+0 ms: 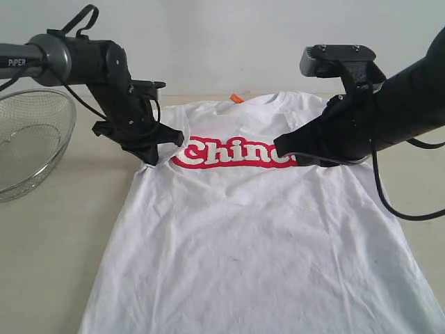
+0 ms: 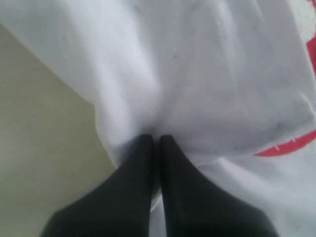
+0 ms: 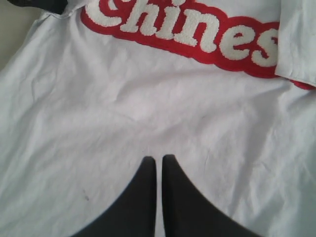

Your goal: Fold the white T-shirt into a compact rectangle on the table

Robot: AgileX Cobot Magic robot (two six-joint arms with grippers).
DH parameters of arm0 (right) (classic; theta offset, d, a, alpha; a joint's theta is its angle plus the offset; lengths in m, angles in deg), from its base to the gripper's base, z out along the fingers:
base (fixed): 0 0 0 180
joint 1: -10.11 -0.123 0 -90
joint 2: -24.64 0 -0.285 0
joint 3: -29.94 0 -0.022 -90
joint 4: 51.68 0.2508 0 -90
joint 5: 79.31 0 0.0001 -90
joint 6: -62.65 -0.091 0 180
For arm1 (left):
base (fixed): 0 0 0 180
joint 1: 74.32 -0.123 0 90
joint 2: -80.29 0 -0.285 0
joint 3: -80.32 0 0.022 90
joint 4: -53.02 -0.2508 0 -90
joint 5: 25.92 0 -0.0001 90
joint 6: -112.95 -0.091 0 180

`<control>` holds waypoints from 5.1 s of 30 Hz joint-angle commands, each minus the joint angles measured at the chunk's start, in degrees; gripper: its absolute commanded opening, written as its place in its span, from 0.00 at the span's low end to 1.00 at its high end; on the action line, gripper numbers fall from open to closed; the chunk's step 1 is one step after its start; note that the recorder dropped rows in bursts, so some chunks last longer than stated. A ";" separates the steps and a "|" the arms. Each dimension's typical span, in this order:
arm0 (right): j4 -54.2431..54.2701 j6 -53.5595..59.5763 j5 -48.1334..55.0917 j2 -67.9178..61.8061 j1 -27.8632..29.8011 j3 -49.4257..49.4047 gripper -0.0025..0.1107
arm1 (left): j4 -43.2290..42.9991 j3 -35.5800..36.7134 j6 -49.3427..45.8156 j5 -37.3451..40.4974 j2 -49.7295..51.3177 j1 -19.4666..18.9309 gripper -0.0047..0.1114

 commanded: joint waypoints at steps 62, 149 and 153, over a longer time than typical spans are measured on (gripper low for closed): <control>-16.66 -20.69 32.91 17.28 21.01 -23.17 0.51 | 18.89 75.69 -12.29 2.59 -61.73 -3.90 0.50; -9.80 -9.17 23.69 -6.18 21.01 -23.78 0.02 | 25.24 77.75 -13.89 -6.81 -46.27 -3.90 0.50; -9.68 -9.17 23.69 -6.18 21.01 -23.78 0.02 | 25.24 77.75 -13.89 -6.81 -46.27 -3.90 0.50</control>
